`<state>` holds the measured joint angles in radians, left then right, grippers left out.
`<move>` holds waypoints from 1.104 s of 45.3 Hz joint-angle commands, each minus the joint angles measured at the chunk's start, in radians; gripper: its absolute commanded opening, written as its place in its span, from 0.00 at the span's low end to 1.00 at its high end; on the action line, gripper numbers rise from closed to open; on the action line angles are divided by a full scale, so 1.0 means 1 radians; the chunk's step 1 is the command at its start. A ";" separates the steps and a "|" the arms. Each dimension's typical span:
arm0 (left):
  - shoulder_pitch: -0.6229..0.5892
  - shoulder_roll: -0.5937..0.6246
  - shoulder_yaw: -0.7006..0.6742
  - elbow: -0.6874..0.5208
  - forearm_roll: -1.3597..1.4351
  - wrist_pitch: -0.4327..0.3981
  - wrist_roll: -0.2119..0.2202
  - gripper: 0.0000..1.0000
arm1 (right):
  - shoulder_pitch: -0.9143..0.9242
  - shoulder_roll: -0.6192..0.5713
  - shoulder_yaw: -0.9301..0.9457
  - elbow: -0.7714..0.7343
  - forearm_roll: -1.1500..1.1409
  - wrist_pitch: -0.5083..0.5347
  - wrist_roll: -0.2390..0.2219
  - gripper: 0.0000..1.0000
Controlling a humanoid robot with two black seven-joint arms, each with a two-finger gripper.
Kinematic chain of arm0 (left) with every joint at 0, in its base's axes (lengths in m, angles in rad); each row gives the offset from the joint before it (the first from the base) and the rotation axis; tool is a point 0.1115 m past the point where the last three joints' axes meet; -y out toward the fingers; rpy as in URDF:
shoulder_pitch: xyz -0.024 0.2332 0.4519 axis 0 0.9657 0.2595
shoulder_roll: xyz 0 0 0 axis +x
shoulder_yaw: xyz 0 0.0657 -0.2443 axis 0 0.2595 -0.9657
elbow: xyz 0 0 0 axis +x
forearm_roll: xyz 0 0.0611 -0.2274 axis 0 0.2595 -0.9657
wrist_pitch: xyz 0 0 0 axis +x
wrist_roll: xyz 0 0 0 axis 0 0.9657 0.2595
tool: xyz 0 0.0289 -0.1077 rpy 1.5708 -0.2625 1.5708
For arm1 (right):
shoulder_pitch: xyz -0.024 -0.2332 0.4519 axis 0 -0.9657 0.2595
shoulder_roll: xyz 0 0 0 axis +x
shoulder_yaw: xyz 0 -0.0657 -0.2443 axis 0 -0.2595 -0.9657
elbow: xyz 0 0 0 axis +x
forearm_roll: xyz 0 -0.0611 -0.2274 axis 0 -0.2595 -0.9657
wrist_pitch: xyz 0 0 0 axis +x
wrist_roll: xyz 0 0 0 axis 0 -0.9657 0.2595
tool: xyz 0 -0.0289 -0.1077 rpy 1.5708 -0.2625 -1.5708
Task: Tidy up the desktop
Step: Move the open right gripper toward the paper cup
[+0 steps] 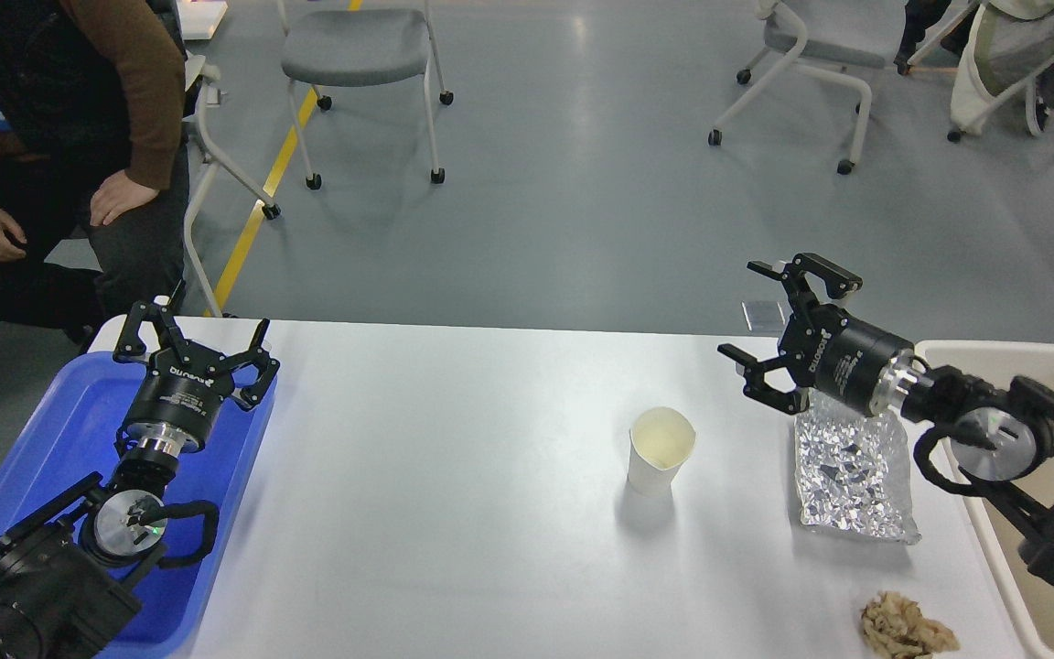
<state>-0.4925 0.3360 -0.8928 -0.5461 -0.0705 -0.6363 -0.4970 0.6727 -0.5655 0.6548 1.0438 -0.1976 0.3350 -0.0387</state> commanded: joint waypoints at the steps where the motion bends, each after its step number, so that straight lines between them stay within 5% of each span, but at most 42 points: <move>1: 0.000 0.000 0.000 0.000 0.000 0.000 0.000 1.00 | 0.162 -0.091 -0.242 0.062 -0.215 -0.011 -0.003 1.00; 23: 0.000 0.001 0.002 0.000 0.001 -0.003 0.000 1.00 | 0.522 -0.014 -0.825 0.047 -0.381 -0.008 -0.021 1.00; 50: 0.003 0.001 0.000 0.000 0.001 -0.005 0.000 1.00 | 0.481 0.194 -0.866 -0.114 -0.471 -0.011 -0.015 1.00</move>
<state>-0.4897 0.3375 -0.8926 -0.5461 -0.0691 -0.6411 -0.4970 1.1748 -0.4526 -0.1921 1.0021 -0.6480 0.3247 -0.0574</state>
